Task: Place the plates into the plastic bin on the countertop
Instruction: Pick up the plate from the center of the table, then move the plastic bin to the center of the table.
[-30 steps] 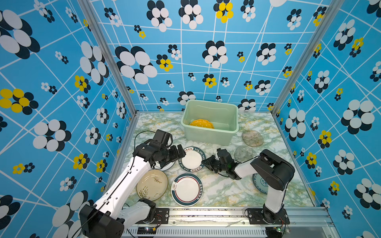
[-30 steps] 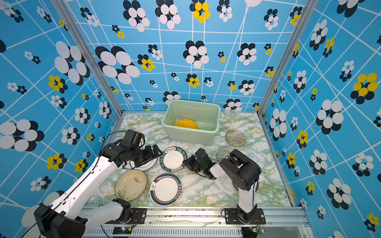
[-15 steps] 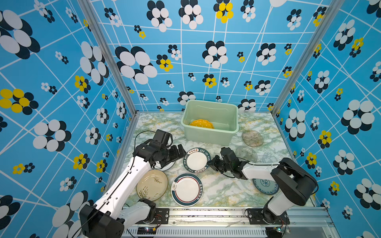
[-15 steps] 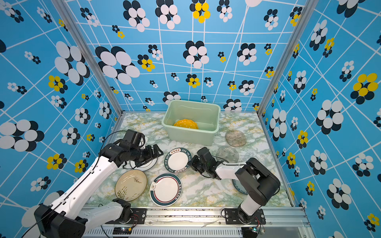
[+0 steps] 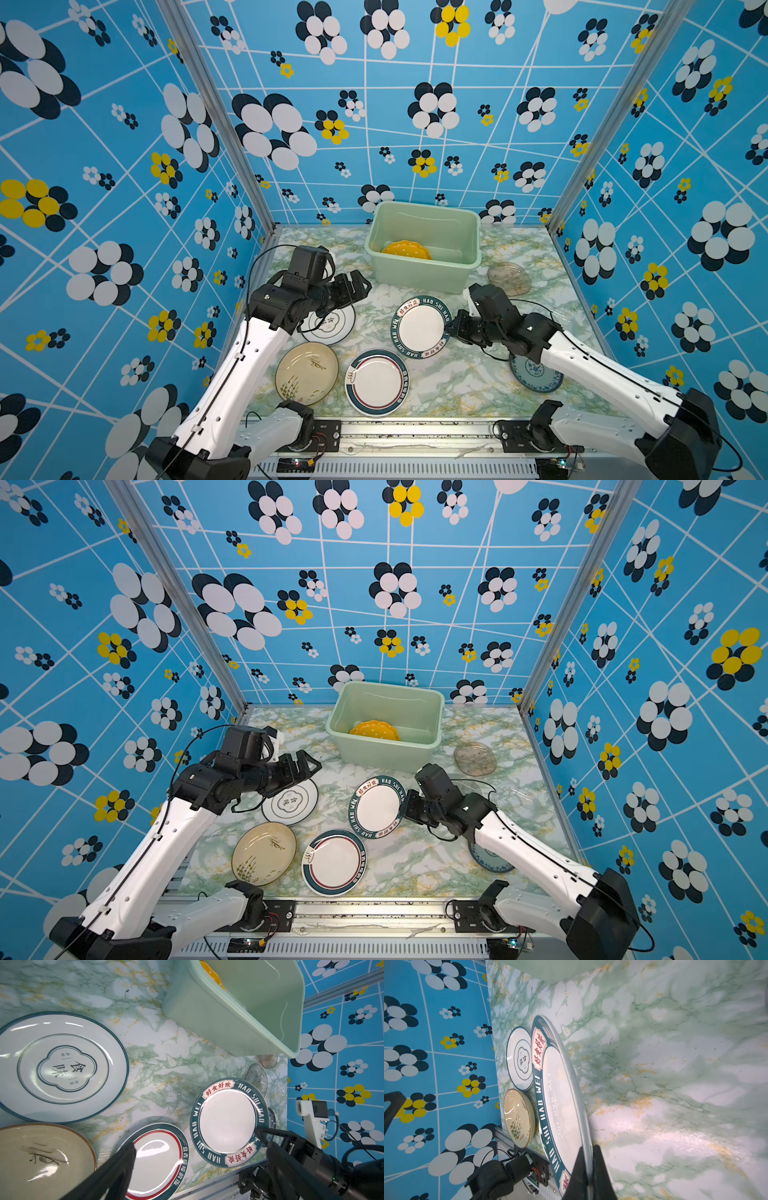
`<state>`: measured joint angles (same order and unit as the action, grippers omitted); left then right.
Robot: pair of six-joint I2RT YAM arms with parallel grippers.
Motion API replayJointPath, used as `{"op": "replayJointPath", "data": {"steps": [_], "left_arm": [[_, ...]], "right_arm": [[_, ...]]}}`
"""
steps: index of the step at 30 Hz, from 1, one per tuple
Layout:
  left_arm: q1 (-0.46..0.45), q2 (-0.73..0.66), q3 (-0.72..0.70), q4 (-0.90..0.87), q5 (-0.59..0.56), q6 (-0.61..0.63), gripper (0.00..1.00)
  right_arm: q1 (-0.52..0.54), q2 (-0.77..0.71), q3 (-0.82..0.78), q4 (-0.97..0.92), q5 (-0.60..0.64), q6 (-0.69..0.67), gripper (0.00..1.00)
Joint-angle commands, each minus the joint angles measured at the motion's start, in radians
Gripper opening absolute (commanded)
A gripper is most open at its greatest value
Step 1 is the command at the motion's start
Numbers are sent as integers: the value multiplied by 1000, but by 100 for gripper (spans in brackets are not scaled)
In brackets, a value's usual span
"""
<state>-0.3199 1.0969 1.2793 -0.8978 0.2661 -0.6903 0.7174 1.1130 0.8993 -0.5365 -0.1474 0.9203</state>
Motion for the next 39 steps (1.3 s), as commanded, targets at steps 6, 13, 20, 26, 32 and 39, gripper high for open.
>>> {"op": "replayJointPath", "data": {"steps": [6,13,20,26,32,39], "left_arm": [[56,1,63,-72,-20,-18,99],[60,64,124,-77,-25,-105,99],[59,88,108,-44,2,-197,99],[49,133,57,95,62,-219,99],[29,191,62,168,88,-198,99],[23,189,21,214,97,-221,99]], "right_arm": [[-5,29,408,-347,72,-139,0],[-44,259,773,-369,115,-217,0],[-181,442,924,-225,29,-190,0],[-268,593,1073,-204,-36,-207,0],[-327,743,1129,-126,-81,-218,0],[-386,873,1164,-85,-135,-221,0]]}}
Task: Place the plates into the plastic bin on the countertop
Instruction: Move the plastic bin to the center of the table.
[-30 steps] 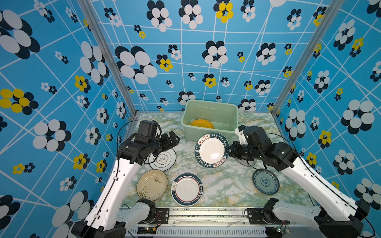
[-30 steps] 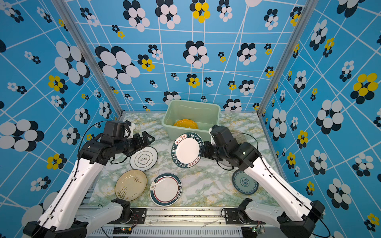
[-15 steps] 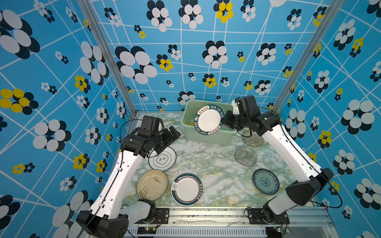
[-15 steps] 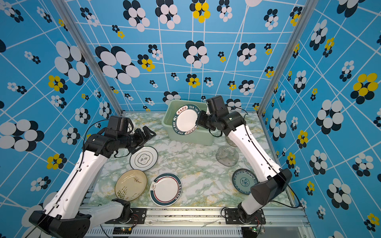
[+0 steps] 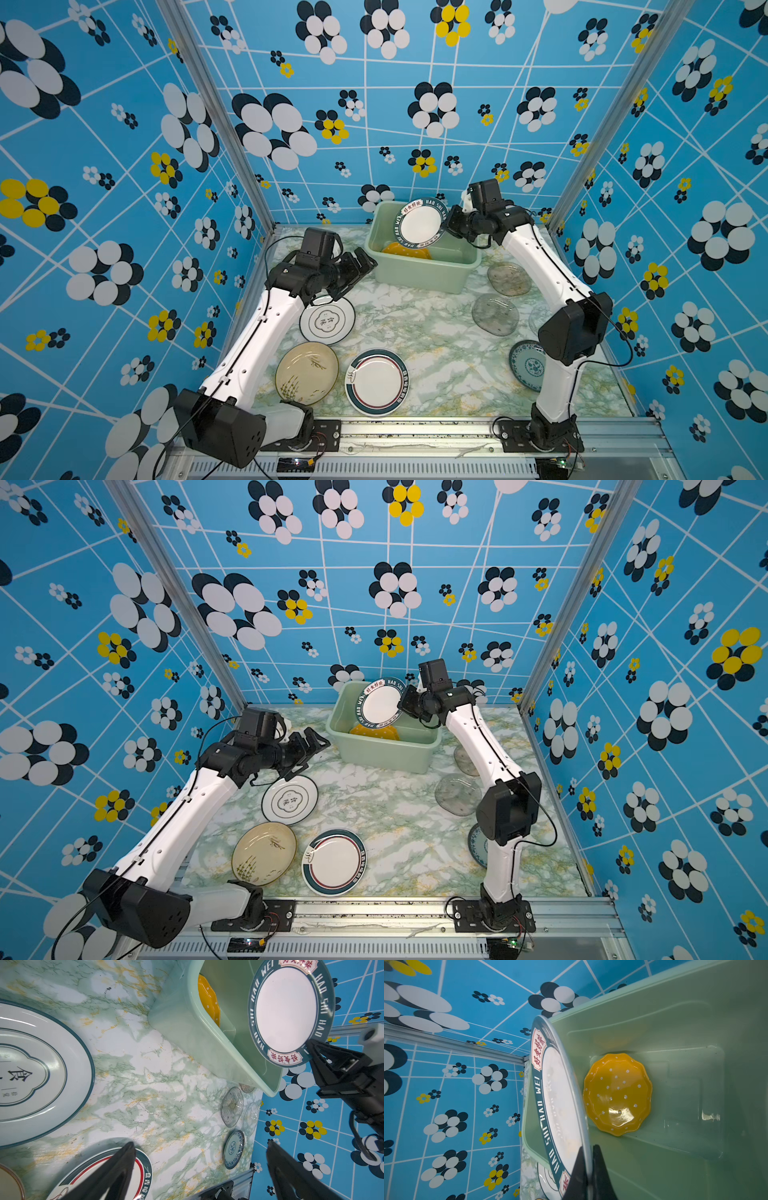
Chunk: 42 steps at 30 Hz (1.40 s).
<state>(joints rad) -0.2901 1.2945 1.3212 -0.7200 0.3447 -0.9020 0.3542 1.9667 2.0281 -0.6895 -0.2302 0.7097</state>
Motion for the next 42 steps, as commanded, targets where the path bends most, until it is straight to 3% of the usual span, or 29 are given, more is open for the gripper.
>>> {"op": "replayJointPath", "data": {"steps": [1,15,33,42], "left_arm": [[-8,-10,-27,44,22,-8,99],[-16,-16,-59,55,34,-19,99],[-9,-42,-80,55,37,-3,99],[8,-64,-86,39,34,4,99]], "right_arm": [[-31,36,35,82,-64,1,0],[-37,156,14,89,-101,-10,0],[23,59,-255,183,-108,145,0],[107,-11,-369,198,-60,270,0]]}}
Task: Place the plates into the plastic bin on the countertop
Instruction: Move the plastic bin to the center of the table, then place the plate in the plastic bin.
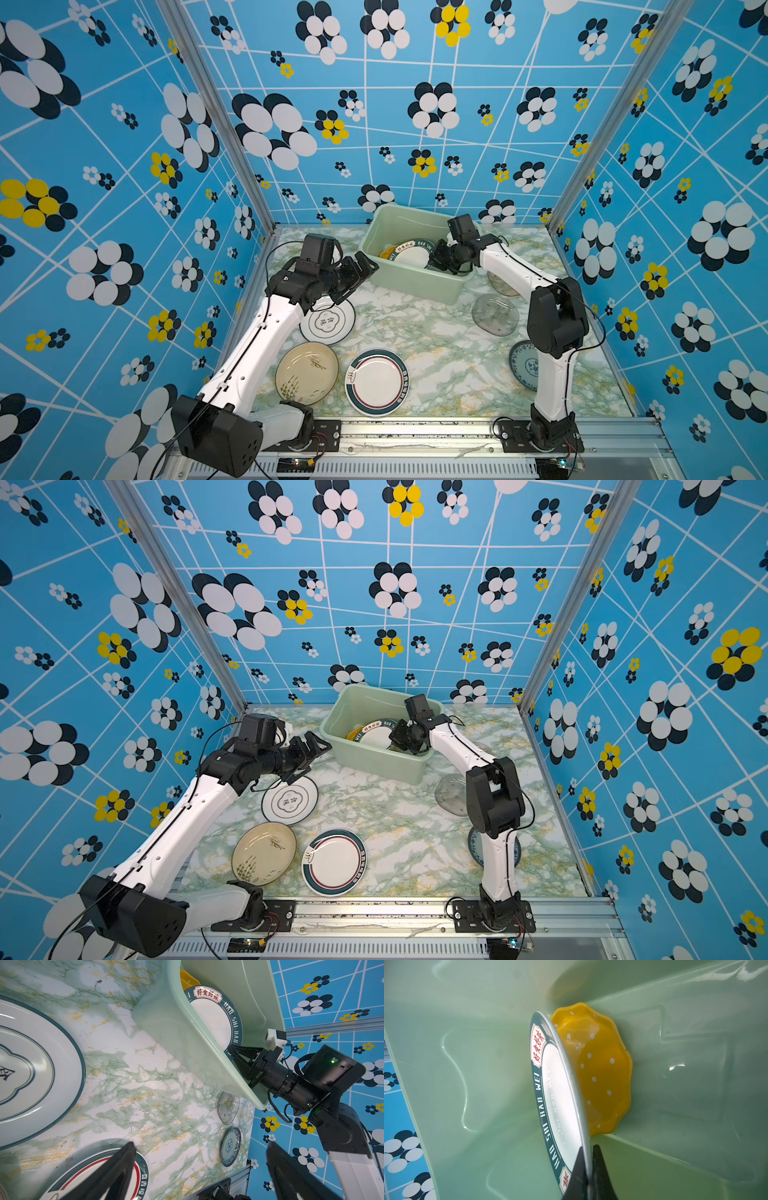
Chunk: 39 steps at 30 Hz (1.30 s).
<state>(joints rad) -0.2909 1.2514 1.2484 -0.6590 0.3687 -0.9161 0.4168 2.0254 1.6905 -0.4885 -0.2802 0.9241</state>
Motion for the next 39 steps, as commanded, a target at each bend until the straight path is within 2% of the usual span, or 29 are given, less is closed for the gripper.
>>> {"op": "replayJointPath", "data": {"steps": [1,10,14,26,39], "left_arm": [[11,-22,-15,-22,10,19,99],[23,-31,-10,-37,16,31,99],[28,-37,-12,-49,15,34,99],[30,-27,18,-94,3,38,99],[28,0,51,-123,-18,31,99]], "right_arm": [[57,-80,-48,2,-5,64,0],[182,-182,-229,52,73,180,0],[197,-204,-259,71,107,206,0],[186,-51,-121,69,89,157,0],[184,23,-128,100,61,145,1]]}}
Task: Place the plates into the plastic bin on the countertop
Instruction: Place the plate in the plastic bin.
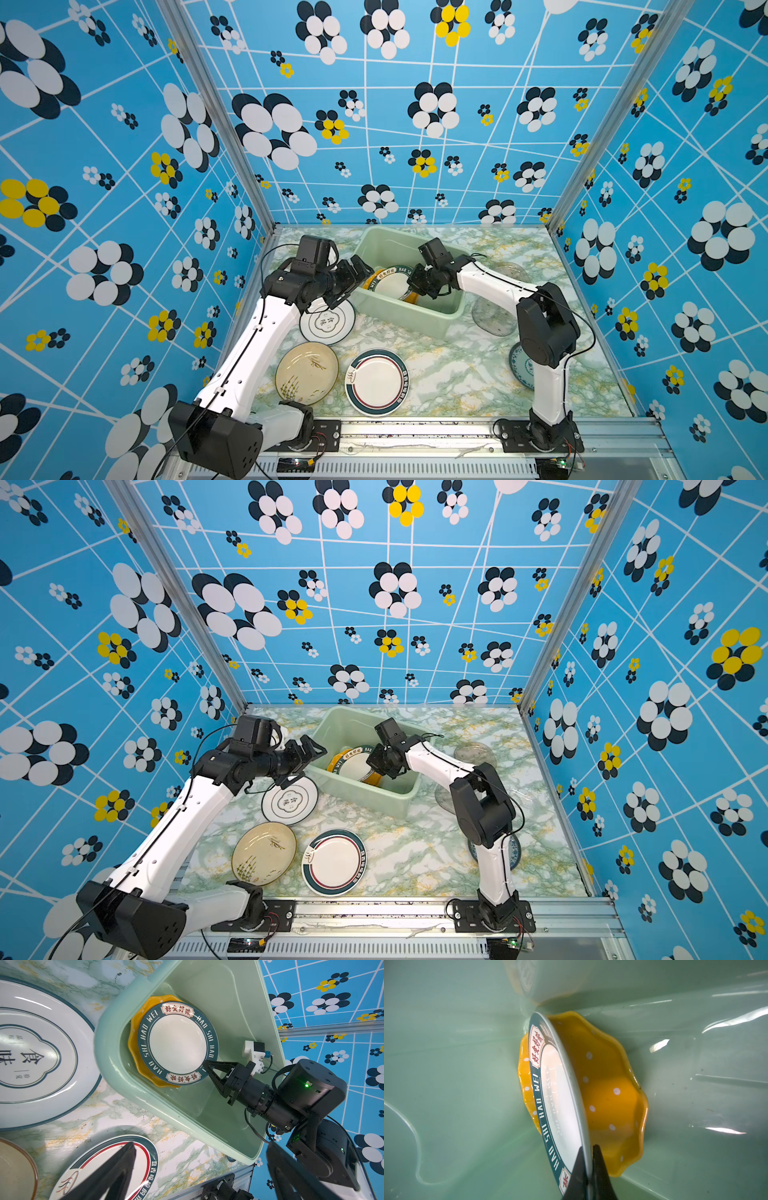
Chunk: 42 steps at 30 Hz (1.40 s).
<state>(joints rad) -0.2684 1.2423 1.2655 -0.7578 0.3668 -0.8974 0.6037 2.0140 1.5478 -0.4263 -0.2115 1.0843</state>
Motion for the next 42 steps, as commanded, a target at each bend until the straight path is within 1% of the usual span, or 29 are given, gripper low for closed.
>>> {"op": "replayJointPath", "data": {"steps": [1,2,6,18,22,28,33,34,37,39,42], "left_arm": [[6,9,34,-24,-18,12,99],[6,9,34,-26,-19,12,99],[3,5,28,-29,-22,12,99],[3,-3,8,-34,-26,17,99],[3,2,4,-32,-26,17,99],[3,12,7,-30,-29,18,99],[4,29,34,-47,-53,34,99],[3,33,43,-53,-61,38,99],[3,43,71,-74,-91,49,99],[3,54,91,-86,-112,55,99],[5,74,113,-87,-128,54,99]], "right_arm": [[-2,37,9,42,-9,-16,3],[-3,39,5,45,-11,-17,5],[-3,52,4,55,-17,-32,11],[-2,91,5,132,-93,-80,20],[-3,86,-3,167,-116,-107,26],[-3,61,-25,194,-132,-126,44],[-3,31,-14,137,-101,-161,62],[-4,24,-6,123,-97,-175,64],[-5,-9,38,38,-63,-263,73],[-8,-34,76,-16,-39,-337,83],[-9,-52,121,-88,-29,-435,89]]}}
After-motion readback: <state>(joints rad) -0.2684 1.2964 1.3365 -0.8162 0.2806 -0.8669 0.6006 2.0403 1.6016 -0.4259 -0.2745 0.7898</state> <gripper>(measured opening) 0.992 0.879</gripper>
